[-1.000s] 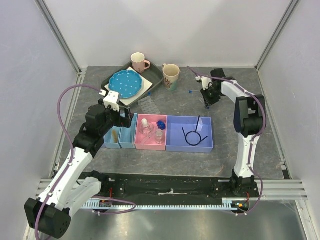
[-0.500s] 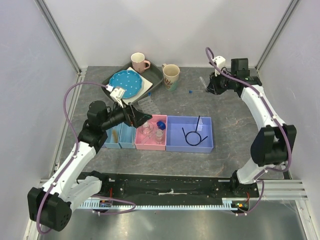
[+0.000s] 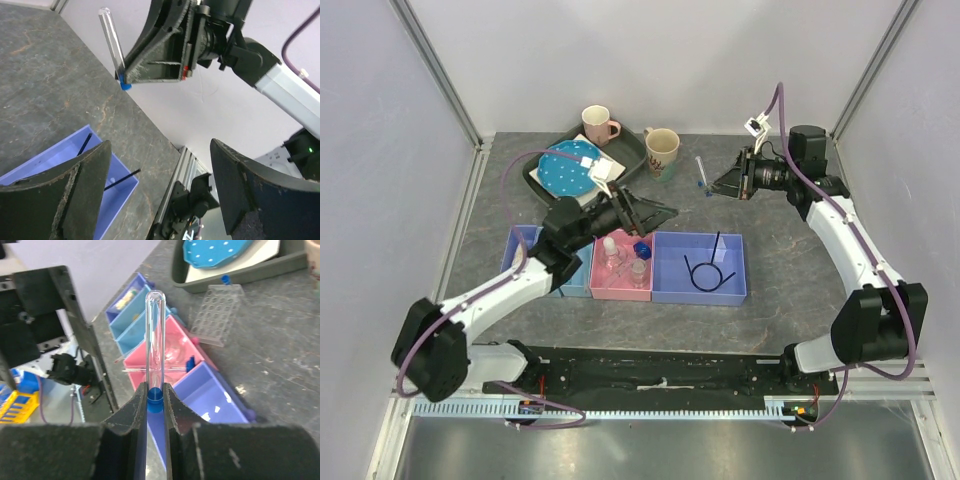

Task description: Organize the chemistry lab equipment

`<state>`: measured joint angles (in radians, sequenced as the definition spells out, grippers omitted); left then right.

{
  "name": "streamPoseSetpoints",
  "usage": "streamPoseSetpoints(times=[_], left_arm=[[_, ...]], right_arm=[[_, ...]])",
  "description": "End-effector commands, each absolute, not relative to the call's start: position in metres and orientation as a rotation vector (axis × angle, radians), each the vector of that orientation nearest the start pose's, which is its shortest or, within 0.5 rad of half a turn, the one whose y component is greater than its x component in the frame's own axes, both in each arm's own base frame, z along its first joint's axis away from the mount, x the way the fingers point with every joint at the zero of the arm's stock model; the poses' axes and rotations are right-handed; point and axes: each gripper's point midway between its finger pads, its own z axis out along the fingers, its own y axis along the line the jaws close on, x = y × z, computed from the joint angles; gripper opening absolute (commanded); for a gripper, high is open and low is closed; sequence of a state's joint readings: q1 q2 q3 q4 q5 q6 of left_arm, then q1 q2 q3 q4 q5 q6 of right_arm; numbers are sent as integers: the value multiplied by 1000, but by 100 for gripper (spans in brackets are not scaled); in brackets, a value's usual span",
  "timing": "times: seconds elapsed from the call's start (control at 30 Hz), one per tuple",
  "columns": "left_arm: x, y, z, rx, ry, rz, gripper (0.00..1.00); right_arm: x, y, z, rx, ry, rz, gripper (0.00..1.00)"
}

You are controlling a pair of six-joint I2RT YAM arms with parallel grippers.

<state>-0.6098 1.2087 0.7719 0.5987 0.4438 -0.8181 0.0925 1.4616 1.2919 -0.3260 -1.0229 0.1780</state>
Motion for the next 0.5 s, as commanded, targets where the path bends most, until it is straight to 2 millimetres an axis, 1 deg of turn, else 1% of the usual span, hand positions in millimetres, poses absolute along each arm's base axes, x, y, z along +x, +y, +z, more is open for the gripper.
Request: streamPoseSetpoints(times=[0.0, 0.03, 0.07, 0.1, 0.13, 0.2, 0.23, 0.3, 0.33, 0.37, 0.43, 0.47], left_arm=[[287, -333, 366, 148, 1411, -1495, 82], [292, -335, 374, 126, 1384, -1488, 80], [297, -339, 374, 115, 1384, -1485, 79], [298, -343, 373, 110, 1387, -1483, 74], [307, -348, 372, 90, 1395, -1470, 72], [312, -354, 370, 78, 1411, -1464, 67], [319, -358, 368, 62, 1420, -1452, 67], [323, -364, 363, 58, 1441, -1438, 66], [325, -366, 366, 57, 1439, -1438, 66], [328, -369, 361, 56, 1456, -1434, 66], [327, -374, 364, 73, 1454, -1445, 62], [328, -377, 361, 77, 1463, -1447, 60]], right_arm=[[321, 198, 326, -603, 1791, 1354, 15], [318, 200, 322, -589, 1797, 1382, 15], [314, 201, 325, -554, 1807, 1424, 15], [312, 203, 332, -566, 1773, 1429, 15], [310, 204, 329, -566, 1764, 1442, 15], [306, 207, 331, -568, 1749, 1456, 15], [305, 208, 329, -566, 1754, 1460, 15], [302, 210, 329, -579, 1748, 1467, 15], [301, 211, 328, -580, 1748, 1467, 15], [300, 212, 328, -581, 1750, 1472, 15], [298, 213, 327, -589, 1747, 1475, 15], [299, 214, 327, -587, 1748, 1477, 15]])
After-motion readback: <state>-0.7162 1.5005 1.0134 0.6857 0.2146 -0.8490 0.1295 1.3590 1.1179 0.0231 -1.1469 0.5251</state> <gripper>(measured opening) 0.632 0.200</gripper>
